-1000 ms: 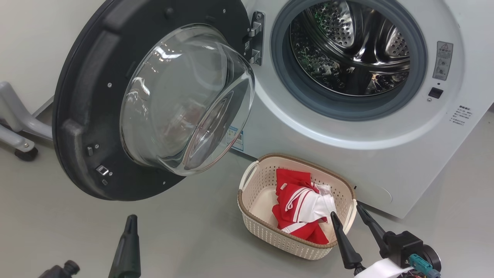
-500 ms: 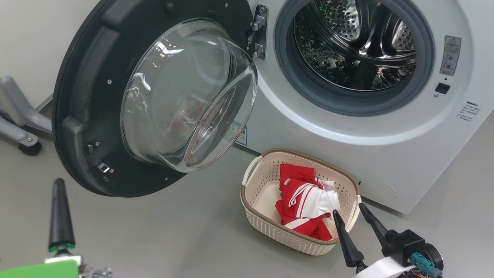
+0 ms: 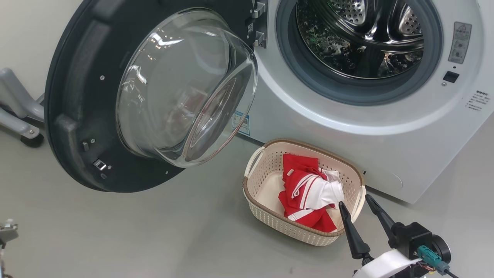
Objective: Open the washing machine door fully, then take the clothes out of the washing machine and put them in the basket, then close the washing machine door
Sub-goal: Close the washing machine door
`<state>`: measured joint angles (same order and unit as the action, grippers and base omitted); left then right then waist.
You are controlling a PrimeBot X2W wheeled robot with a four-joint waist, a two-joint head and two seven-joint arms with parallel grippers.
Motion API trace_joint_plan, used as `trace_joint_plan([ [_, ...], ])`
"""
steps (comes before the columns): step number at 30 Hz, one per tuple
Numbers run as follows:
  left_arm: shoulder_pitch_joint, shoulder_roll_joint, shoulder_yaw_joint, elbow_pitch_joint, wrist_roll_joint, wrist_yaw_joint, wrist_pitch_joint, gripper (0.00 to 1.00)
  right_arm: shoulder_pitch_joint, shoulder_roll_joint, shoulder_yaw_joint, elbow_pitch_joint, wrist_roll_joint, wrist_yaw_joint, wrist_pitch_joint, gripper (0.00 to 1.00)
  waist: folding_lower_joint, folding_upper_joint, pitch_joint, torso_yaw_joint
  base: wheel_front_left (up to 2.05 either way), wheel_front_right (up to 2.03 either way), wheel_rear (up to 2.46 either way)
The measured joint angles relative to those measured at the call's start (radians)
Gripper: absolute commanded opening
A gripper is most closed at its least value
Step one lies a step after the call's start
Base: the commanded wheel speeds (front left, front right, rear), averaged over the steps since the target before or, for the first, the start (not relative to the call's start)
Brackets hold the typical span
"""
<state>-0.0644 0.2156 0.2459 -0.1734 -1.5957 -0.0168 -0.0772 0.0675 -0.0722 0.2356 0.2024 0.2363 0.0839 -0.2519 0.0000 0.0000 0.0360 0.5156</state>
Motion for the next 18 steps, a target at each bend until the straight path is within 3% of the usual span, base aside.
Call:
trace_joint_plan([
  [6,-0.056,0.066,0.018,0.119,-0.078,0.044,0.090,0.00,-0.010,-0.003,0.007,-0.004,-0.002,0.000,0.010,1.00,0.0000,0.0000,0.017,-0.015,0.00,0.00,0.00],
  [18,-0.145,0.124,-0.002,0.288,-0.147,0.092,0.223,0.00,-0.020,-0.015,0.012,-0.007,-0.002,0.001,0.015,1.00,0.0000,0.0000,0.036,-0.059,0.00,0.00,0.00],
])
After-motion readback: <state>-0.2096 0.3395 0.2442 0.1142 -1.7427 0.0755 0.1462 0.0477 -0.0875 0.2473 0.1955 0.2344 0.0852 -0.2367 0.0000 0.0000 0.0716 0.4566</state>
